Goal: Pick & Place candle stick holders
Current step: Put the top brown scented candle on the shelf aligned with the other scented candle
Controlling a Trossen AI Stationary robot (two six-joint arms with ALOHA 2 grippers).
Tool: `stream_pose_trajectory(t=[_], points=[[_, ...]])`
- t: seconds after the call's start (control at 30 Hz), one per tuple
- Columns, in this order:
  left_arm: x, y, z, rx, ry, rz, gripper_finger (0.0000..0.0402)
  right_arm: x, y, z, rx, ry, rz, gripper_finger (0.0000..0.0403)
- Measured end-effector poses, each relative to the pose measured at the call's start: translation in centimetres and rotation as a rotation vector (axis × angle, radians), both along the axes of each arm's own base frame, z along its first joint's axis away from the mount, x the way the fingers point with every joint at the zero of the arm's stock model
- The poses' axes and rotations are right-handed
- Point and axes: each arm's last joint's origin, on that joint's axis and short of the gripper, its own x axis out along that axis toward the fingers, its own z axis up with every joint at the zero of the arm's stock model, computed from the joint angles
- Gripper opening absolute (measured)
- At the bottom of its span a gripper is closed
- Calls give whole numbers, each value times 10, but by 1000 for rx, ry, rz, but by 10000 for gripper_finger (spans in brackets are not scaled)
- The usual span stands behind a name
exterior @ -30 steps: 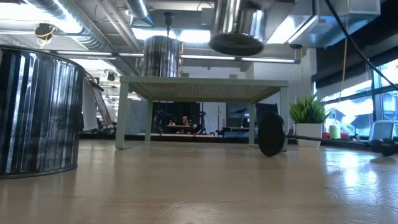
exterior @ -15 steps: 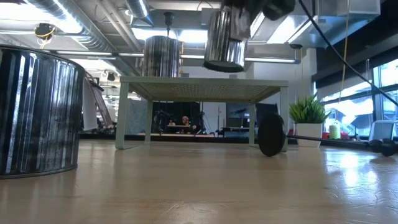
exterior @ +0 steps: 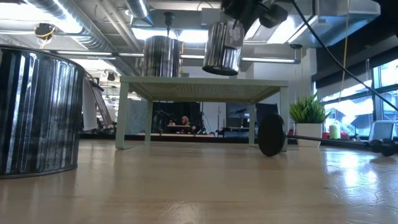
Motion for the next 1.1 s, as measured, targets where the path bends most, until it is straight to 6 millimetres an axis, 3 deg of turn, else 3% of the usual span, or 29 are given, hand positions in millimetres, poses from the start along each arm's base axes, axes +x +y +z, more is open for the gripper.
stream_pose_trajectory(t=[1.1], points=[[2, 2, 0, -4, 7, 2, 2, 15, -2, -12, -10, -17, 24, 0]])
